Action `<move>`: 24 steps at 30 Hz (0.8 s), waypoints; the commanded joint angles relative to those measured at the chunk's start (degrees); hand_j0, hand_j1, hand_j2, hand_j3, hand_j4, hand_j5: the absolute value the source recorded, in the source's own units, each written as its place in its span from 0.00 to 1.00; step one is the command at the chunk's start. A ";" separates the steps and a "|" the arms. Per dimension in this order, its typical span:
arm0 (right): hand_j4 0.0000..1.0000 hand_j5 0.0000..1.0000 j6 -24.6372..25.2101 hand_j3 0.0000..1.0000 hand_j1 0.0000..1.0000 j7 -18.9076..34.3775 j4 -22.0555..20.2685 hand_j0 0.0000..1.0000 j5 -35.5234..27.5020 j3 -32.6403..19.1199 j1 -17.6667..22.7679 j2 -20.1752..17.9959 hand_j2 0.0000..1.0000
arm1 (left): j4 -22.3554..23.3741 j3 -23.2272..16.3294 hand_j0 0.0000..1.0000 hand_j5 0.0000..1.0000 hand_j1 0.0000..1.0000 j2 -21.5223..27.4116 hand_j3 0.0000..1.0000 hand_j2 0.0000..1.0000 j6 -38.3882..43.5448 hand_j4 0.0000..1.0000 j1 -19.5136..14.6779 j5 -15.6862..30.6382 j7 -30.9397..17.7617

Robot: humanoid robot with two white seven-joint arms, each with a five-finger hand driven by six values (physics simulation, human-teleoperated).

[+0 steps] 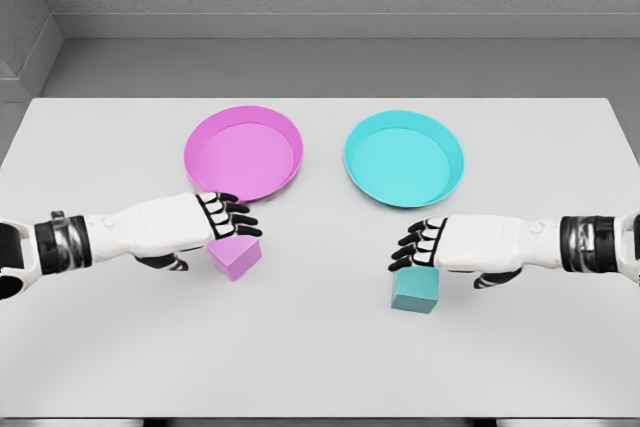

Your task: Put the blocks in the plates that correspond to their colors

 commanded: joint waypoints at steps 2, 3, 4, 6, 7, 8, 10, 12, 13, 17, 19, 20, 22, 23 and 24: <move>1.00 1.00 0.13 1.00 1.00 0.19 0.25 1.00 1.06 0.16 0.00 1.10 1.00 | 0.64 -1.46 1.00 1.00 1.00 0.06 1.00 1.00 0.07 1.00 0.00 0.32 0.03; 1.00 1.00 0.13 1.00 1.00 0.19 0.25 1.00 1.06 0.25 0.00 1.19 1.00 | 0.81 -1.55 1.00 1.00 1.00 -0.03 1.00 1.00 0.07 1.00 -0.09 0.41 0.03; 1.00 1.00 0.13 1.00 1.00 0.19 0.42 1.00 1.15 0.52 0.09 1.89 1.00 | 1.25 -1.55 1.00 1.00 1.00 -0.03 1.00 1.00 0.07 1.00 -0.17 0.41 0.03; 1.00 1.00 0.13 1.00 1.00 0.19 1.04 1.00 2.38 1.13 0.00 2.95 1.00 | 2.57 -2.78 1.00 1.00 1.00 -0.55 1.00 1.00 0.07 1.00 -1.58 0.50 0.03; 1.00 1.00 0.13 1.00 1.00 0.19 1.56 1.00 2.56 1.13 0.09 3.12 1.00 | 2.75 -2.95 1.00 1.00 1.00 -0.82 1.00 1.00 0.07 1.00 -1.67 0.50 0.03; 1.00 1.00 0.13 1.00 1.00 0.19 2.35 1.00 2.73 1.13 0.00 3.30 1.00 | 2.75 -2.95 1.00 1.00 1.00 -0.82 1.00 1.00 0.07 1.00 -1.67 0.50 0.03; 1.00 1.00 0.13 1.00 1.00 0.19 3.23 1.00 3.26 1.74 0.00 3.83 1.00 | 2.75 -3.04 1.00 1.00 1.00 -0.82 1.00 1.00 0.07 1.00 -1.76 0.59 0.11; 1.00 1.00 0.13 1.00 1.00 0.19 4.11 1.00 4.14 1.92 0.00 4.79 1.00 | 3.01 -3.13 1.00 1.00 1.00 -1.61 1.00 1.00 0.07 1.00 -2.29 0.50 0.03; 1.00 1.00 0.13 1.00 1.00 0.19 5.25 1.00 4.40 1.92 0.00 5.49 1.00 | 3.45 -3.13 1.00 1.00 1.00 -1.70 1.00 1.00 0.07 1.00 -2.46 0.50 0.03; 1.00 1.00 0.13 1.00 1.00 0.28 7.54 1.00 5.10 1.92 0.00 7.08 1.00 | 6.61 -3.13 1.00 1.00 1.00 -2.93 1.00 1.00 0.07 1.00 -4.13 0.50 0.03; 1.00 1.00 0.13 1.00 1.00 0.28 7.63 1.00 5.37 1.92 0.00 7.34 1.00 | 8.20 -3.13 1.00 1.00 1.00 -3.28 1.00 1.00 0.07 1.00 -4.57 0.50 0.03; 1.00 1.00 0.13 1.00 1.00 0.28 7.63 1.00 5.54 1.92 0.00 7.34 1.00 | 9.08 -3.13 1.00 1.00 1.00 -3.37 1.00 1.00 0.07 1.00 -4.66 0.59 0.11; 1.00 1.00 0.13 1.00 1.00 0.28 7.63 1.00 5.72 2.01 0.00 7.34 1.00 | 9.78 -3.13 1.00 1.00 1.00 -3.81 1.00 1.00 0.07 1.00 -5.01 0.59 0.11; 1.00 1.00 0.13 1.00 1.00 0.28 7.63 1.00 5.72 2.01 0.00 7.34 1.00 | 9.78 -3.22 1.00 1.00 1.00 -4.16 1.00 1.00 0.07 1.00 -5.10 0.50 0.11; 1.00 1.00 0.13 1.00 1.00 0.28 7.63 1.00 5.72 2.01 0.00 7.34 1.00 | 10.04 -3.65 1.00 1.00 1.00 -4.25 1.00 1.00 0.07 1.00 -5.27 0.50 0.11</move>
